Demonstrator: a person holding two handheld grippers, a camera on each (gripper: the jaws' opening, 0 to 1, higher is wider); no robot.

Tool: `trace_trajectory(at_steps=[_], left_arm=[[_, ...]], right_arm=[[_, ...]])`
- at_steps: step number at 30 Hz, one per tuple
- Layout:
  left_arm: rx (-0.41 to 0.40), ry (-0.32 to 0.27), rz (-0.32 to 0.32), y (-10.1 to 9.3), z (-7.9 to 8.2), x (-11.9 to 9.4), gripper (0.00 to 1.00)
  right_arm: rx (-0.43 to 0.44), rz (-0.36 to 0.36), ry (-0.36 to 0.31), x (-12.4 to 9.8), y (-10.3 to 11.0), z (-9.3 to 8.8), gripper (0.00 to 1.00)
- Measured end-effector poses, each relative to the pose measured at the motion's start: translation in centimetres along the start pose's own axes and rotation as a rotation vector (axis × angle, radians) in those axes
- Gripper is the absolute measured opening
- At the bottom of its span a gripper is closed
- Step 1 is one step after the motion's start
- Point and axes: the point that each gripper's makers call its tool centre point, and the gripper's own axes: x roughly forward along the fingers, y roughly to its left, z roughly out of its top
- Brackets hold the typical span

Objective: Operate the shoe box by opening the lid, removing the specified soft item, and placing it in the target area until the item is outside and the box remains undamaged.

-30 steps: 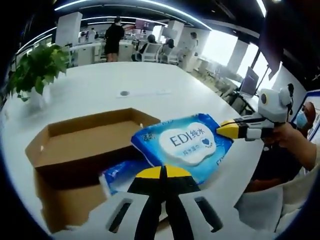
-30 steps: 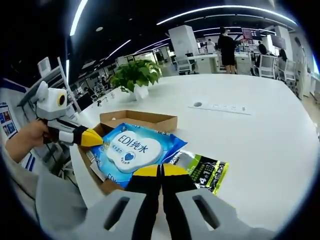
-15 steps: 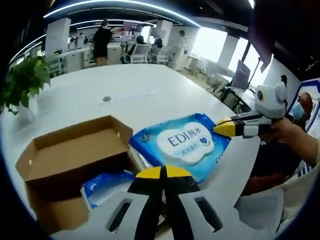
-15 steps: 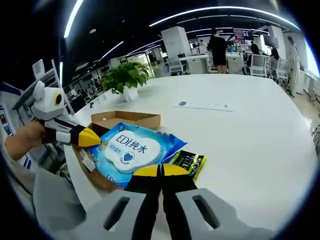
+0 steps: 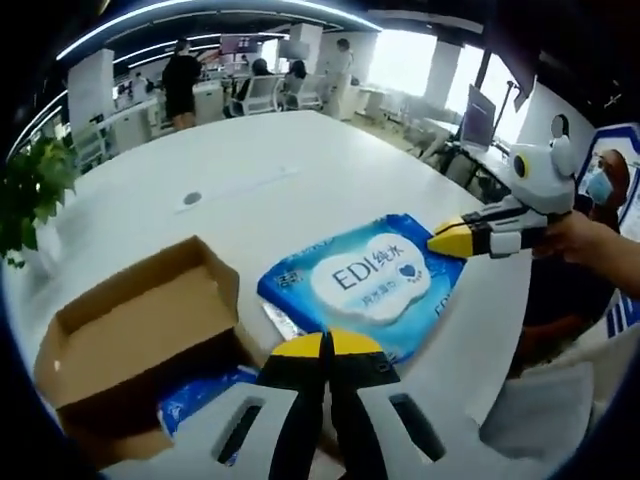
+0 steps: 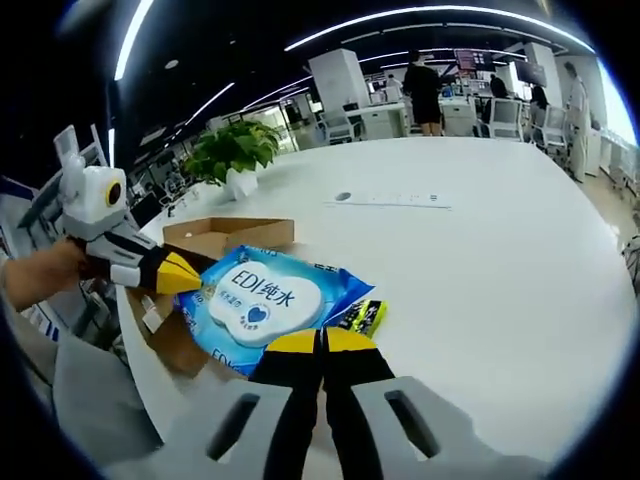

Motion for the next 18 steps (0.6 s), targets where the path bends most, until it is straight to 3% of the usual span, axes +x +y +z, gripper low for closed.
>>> trace_trajectory(at_steps=[8, 18], left_arm=[[0.086, 0.087, 0.019, 0.9, -0.8, 2.7, 0.0], [0.193, 0.167, 0.041, 1.6, -1.6, 4.3, 0.0]], right_arm=[[-0.007, -0.014, 0.038, 1.9, -1.2, -1.1, 0.0], [-0.035, -0.027, 0.08, 3.9, -2.1, -2.3, 0.0]])
